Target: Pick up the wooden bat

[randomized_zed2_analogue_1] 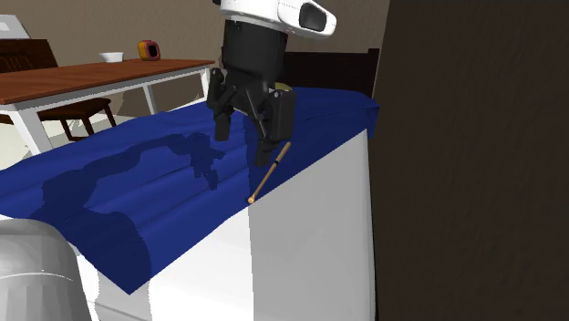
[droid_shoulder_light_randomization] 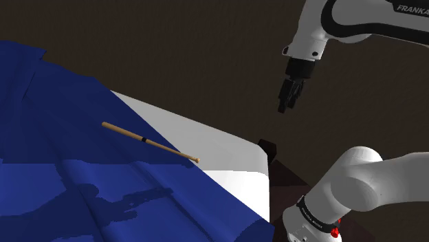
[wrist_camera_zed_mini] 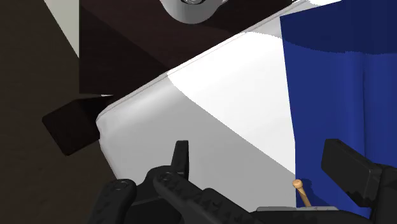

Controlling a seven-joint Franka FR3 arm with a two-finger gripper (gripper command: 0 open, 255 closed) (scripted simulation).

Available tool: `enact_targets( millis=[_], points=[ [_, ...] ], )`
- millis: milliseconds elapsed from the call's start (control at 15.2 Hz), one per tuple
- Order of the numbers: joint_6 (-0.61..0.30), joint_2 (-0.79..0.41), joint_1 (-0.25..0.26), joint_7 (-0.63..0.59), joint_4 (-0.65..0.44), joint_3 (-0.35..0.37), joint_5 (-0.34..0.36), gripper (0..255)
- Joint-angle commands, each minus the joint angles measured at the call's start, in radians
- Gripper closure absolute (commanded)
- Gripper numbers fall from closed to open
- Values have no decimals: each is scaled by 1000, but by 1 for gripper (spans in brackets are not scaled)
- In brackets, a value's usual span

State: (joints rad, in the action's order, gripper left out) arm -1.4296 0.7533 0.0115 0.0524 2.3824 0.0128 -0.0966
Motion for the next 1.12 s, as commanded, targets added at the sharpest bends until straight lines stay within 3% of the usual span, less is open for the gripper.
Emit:
enact_targets(
  millis=[0, 528, 1056],
  points=[
    [0, 0, 0, 0, 0, 0, 0, 0],
    [-271, -194, 56, 0, 18, 92, -32, 0],
    [-510, -439, 98, -17, -46, 183, -20, 0]
  ],
)
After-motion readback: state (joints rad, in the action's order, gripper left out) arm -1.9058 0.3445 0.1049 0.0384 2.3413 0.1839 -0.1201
